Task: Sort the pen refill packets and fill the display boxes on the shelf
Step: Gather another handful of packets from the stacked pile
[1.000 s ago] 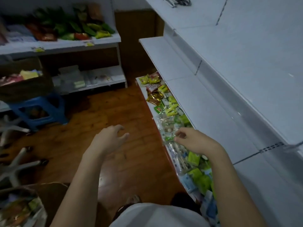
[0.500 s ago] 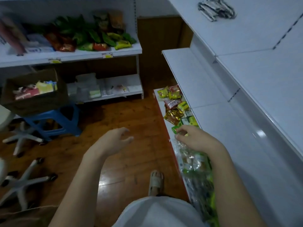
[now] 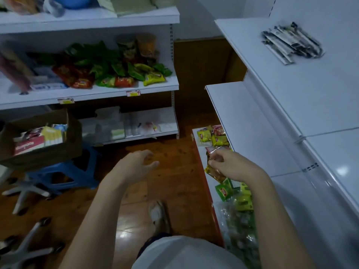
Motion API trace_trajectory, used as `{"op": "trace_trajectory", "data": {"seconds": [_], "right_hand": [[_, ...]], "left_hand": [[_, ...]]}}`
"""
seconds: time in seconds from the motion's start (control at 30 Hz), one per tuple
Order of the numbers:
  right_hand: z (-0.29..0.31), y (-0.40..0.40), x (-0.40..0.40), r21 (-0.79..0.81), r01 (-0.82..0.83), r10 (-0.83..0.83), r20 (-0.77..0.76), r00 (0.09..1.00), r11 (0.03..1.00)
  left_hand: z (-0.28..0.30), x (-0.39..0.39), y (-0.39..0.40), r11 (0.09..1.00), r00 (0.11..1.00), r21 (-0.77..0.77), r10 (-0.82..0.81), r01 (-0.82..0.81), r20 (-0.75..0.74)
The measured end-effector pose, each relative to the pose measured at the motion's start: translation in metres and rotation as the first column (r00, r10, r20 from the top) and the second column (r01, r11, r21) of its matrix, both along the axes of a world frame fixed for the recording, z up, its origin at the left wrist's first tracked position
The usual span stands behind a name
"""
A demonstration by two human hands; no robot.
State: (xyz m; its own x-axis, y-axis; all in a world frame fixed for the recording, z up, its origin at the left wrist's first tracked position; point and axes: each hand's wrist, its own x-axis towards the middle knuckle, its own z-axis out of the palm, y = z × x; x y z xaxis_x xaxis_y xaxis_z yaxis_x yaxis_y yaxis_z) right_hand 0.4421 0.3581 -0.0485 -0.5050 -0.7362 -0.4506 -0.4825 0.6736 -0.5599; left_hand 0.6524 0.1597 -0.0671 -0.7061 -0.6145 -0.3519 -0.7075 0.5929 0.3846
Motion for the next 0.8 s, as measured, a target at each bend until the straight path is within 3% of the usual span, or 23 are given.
{"op": "trace_trajectory", "data": {"seconds": [0.47, 0.63, 0.8], "right_hand": [[-0.021, -0.176, -0.137, 0.059, 0.204, -0.207, 0.056, 0.977, 0.977], [-0.015, -0.227, -0.197, -0.132, 0.288, -0.290, 0.003, 0.957, 0.948], [0.023, -0.267, -0.261, -0.309, 0.256, -0.268, 0.001, 0.963, 0.916]], "left_hand": [[-0.013, -0.172, -0.251, 0.981, 0.983, 0.050, -0.186, 0.186, -0.006], [-0.001, -0.267, -0.307, 0.961, 0.961, 0.016, -0.278, 0.278, -0.006], [0.035, -0.367, -0.328, 0.900, 0.892, -0.118, -0.434, 0.420, -0.129]]}}
